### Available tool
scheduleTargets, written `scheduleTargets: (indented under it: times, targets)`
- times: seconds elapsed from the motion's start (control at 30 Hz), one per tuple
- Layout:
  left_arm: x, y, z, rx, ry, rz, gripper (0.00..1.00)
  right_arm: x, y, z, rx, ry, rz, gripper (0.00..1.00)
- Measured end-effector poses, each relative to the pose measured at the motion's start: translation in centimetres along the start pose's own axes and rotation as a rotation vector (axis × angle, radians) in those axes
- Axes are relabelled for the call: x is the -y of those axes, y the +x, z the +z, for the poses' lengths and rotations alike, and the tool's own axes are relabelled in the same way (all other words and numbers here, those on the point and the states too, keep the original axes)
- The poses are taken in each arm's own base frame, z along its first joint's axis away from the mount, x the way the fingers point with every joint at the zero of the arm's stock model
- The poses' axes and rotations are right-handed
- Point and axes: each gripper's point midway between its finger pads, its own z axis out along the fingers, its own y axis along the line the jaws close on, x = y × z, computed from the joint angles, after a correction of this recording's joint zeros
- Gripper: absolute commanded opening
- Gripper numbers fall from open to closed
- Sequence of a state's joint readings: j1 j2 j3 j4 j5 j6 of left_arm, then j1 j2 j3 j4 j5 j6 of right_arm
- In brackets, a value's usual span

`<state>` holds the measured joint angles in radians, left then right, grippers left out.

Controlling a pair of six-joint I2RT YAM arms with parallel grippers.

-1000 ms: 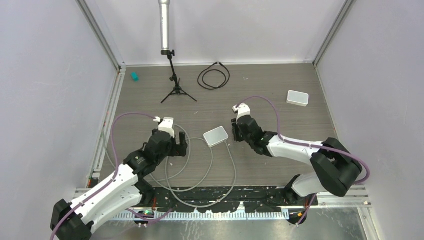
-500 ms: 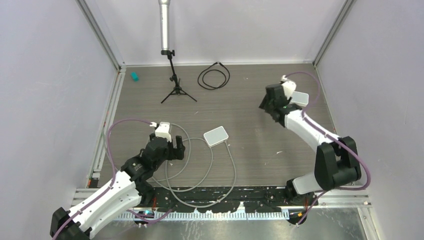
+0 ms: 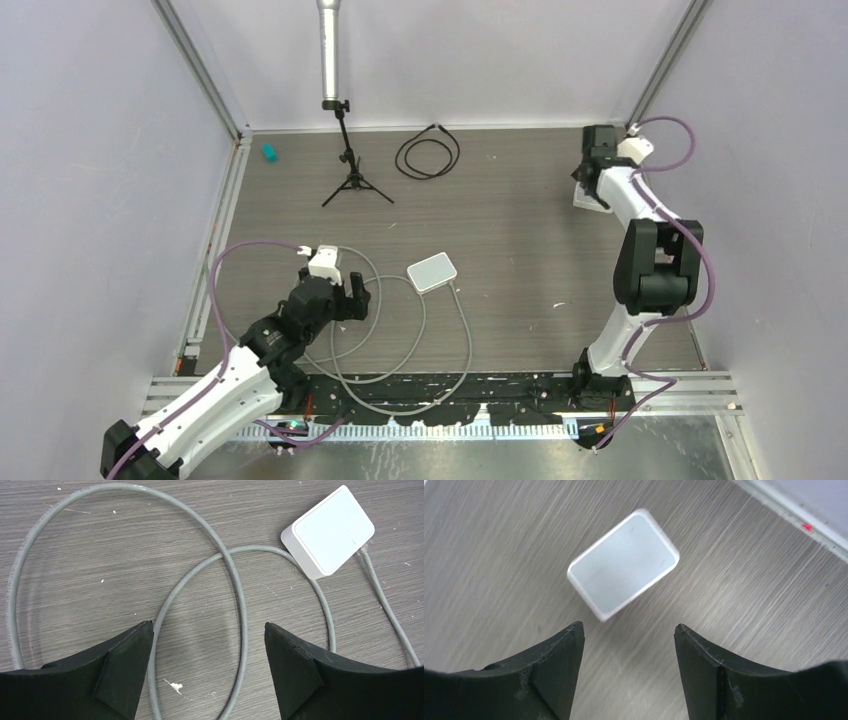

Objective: Insert the plug into the switch port
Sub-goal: Move the switch port to the center of the board.

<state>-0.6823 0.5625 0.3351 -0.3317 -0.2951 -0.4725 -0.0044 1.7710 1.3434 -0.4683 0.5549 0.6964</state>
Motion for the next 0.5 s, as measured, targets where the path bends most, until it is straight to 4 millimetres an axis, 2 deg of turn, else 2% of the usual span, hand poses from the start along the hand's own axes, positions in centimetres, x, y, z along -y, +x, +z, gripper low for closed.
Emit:
scheduleTargets:
  times: [0.17,0.27,0.4,0.5]
  targets:
    - [0.0,0.3,0.1,-0.015,-0.003,0.004,0.83,3.4,-4.0,5.0,0.004,0.112,0.126,0.68]
    - [0.0,0.2,0.1,-0.011,-0.001,0.003,0.83,4.7,-5.4,7.9,-0.001,0.163,0.177,0.65]
    - [0.0,0.2,0.1,-0.01,-0.001,0.003,0.83,4.6,-6.4,11.4,-0.011,0.187,0.203,0.65]
    - [0.0,0.2,0.1,-0.009,0.0,0.003,0.82,3.9,-5.9,13.4,-0.038,0.178,0.203,0.65]
